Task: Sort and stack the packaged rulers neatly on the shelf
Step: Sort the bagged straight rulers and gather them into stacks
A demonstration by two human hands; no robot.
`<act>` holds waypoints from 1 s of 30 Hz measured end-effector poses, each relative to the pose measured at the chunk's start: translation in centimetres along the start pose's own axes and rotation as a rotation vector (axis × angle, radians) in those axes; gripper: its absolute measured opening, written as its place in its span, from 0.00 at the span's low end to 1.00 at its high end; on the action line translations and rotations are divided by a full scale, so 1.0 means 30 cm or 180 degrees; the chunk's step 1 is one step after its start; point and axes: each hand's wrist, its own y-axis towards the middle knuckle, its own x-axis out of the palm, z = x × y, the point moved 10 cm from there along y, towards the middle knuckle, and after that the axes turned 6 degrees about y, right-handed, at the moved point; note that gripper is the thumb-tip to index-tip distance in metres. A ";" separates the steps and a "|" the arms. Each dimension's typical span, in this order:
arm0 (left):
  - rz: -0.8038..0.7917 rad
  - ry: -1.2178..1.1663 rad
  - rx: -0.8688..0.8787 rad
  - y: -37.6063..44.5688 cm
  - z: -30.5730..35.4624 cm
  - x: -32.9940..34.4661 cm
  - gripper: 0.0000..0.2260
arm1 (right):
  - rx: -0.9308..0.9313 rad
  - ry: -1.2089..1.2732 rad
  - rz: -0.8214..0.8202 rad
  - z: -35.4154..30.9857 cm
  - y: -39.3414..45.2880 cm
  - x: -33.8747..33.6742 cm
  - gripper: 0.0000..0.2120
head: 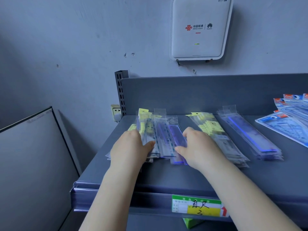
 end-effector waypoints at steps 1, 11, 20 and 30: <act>-0.0038 -0.0035 -0.0015 0.004 -0.005 0.001 0.17 | 0.0079 0.0063 -0.0034 0.006 0.004 0.001 0.18; -0.0488 -0.0381 0.0003 0.033 -0.030 0.015 0.12 | 0.0468 0.0274 -0.0555 0.030 0.011 0.013 0.15; -0.0421 -0.0796 -0.0067 0.040 -0.055 0.003 0.05 | 0.0175 0.1445 0.0059 0.025 0.010 -0.023 0.06; 0.0064 -0.0767 -0.0341 0.045 -0.107 -0.033 0.07 | -0.0113 0.2085 0.0260 0.034 -0.009 -0.065 0.05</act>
